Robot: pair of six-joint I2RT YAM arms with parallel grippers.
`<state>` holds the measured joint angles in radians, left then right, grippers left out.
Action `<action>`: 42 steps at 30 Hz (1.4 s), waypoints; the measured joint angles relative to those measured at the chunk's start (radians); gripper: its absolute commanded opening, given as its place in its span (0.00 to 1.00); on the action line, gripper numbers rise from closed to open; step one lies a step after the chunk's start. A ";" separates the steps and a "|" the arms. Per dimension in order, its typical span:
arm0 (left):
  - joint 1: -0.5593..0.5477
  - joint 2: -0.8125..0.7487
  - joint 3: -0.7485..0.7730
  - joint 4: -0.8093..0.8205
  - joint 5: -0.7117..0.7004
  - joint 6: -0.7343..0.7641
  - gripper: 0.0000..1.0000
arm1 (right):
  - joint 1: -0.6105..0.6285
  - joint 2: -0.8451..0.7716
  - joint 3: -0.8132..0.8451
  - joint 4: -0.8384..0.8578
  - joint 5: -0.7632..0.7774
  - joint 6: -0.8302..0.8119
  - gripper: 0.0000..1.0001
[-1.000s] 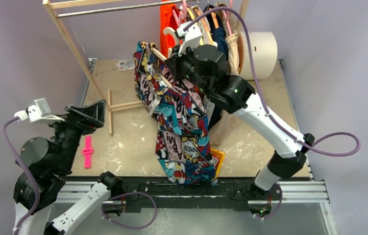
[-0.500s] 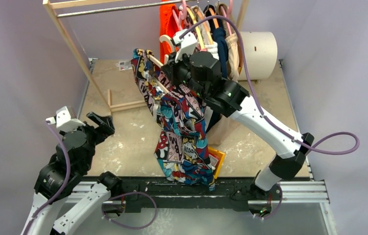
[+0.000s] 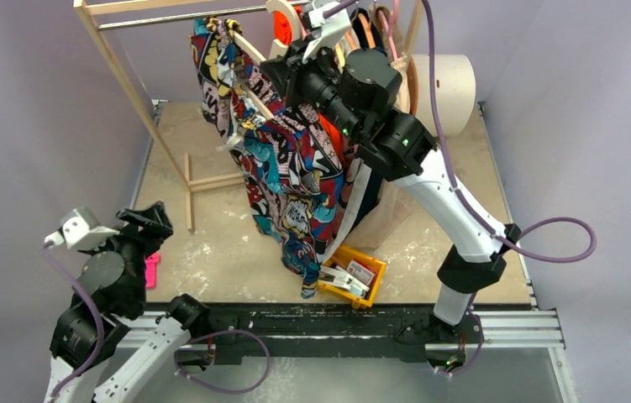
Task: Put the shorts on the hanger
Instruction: Place the hanger on the clothesline.
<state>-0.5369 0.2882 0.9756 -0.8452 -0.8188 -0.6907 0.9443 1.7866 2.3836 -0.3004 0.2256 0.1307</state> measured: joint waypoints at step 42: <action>0.000 -0.076 -0.223 0.127 0.153 0.037 0.76 | -0.138 0.205 -0.056 0.236 -0.138 0.116 0.00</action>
<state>-0.5369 0.2123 0.7525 -0.7185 -0.6655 -0.6540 0.8059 1.9915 2.3280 -0.0643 0.0872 0.2466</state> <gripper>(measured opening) 0.760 0.045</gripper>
